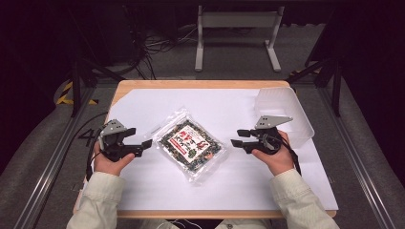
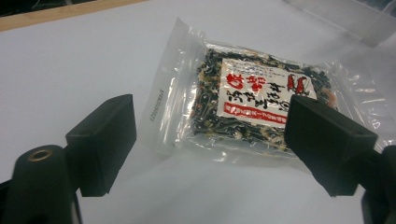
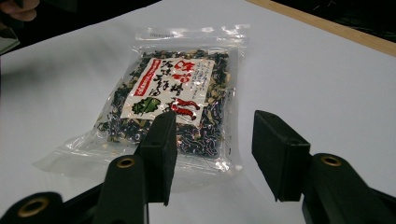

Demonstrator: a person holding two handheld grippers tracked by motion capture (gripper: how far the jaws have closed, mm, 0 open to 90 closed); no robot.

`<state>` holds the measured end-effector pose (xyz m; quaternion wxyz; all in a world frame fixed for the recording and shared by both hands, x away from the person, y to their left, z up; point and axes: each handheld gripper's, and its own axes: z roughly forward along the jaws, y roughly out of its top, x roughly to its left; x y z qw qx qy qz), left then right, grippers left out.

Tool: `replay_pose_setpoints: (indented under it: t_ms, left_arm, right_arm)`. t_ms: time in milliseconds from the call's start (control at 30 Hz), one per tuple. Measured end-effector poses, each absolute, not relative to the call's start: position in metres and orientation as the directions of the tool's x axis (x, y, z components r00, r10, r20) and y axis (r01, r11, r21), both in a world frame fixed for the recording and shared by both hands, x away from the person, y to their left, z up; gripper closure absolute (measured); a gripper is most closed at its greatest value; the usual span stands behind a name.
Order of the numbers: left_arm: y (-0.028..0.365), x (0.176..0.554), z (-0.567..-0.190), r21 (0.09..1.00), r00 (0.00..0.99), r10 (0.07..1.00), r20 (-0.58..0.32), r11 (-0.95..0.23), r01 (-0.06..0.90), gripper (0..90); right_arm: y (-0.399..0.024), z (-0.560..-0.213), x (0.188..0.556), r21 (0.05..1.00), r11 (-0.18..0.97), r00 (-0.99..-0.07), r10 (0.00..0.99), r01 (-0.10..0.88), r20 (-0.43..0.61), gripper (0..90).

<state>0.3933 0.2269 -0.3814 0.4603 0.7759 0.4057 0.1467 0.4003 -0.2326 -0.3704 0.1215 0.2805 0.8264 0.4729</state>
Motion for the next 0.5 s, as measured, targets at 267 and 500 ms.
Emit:
replay_pose_setpoints:
  t_ms: [267,500]
  left_arm:
    - [0.231,0.408,-0.379,0.844,0.623,0.752,-0.216,-0.177,0.506,17.1]
    - [0.232,0.423,-0.386,0.847,0.592,0.788,-0.169,-0.191,0.496,17.1]
  right_arm:
    - [-0.232,-0.373,0.397,0.848,0.401,-0.811,0.582,0.345,0.055,48.4]
    - [-0.234,-0.375,0.391,0.853,0.398,-0.811,0.583,0.338,0.049,47.2]
